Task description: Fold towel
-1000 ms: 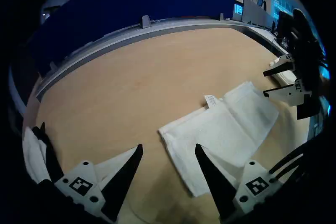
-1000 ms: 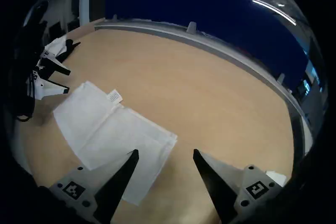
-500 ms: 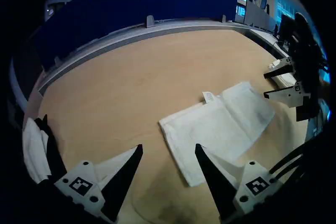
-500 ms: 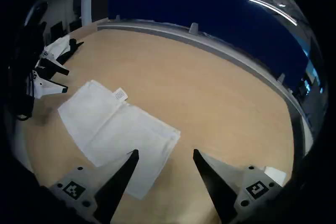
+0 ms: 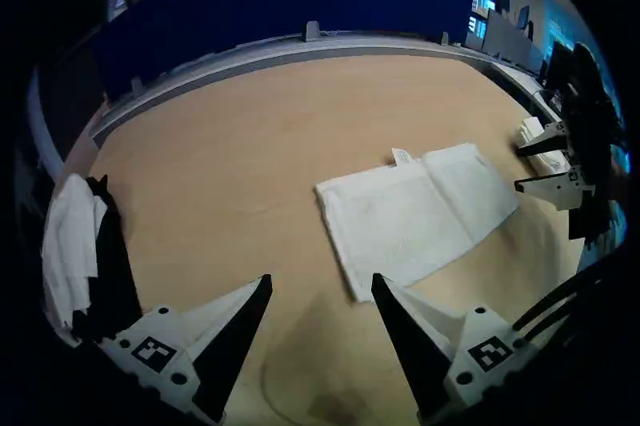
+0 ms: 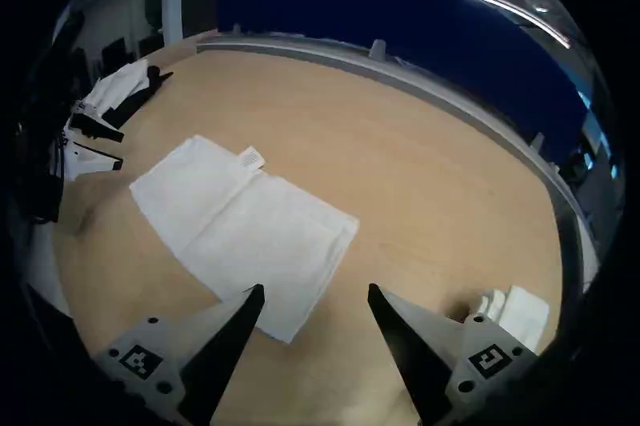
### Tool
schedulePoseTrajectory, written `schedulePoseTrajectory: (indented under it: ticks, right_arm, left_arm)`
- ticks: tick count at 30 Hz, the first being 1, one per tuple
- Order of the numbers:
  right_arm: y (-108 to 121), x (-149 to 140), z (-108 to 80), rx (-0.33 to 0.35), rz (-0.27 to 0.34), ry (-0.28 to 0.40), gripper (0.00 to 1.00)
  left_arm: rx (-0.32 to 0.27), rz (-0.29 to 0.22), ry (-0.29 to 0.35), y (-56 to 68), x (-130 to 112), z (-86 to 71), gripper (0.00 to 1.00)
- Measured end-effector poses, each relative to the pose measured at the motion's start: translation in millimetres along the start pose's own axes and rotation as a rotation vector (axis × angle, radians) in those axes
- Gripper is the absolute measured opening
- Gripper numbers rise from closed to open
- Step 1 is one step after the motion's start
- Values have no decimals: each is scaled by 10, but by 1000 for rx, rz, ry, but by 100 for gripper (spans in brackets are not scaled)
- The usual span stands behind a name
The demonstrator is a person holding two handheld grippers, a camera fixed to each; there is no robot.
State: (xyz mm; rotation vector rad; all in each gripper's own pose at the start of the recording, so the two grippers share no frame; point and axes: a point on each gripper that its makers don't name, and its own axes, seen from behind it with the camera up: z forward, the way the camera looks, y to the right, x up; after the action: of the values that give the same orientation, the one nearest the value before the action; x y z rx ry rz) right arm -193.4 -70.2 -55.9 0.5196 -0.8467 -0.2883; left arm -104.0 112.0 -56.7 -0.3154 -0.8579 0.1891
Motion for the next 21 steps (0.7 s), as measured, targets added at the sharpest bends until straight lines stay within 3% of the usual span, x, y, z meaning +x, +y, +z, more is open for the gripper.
schedulePoseTrajectory:
  ticks: [12, 21]
  right_arm:
    - [-141, -255, -45, 121, -118, -80, 100]
    - [-175, -371, -58, 175, -175, -132, 86]
  left_arm:
    - [79, -87, -4, -194, -262, -437, 92]
    - [132, -166, -6, -282, -461, -754, 92]
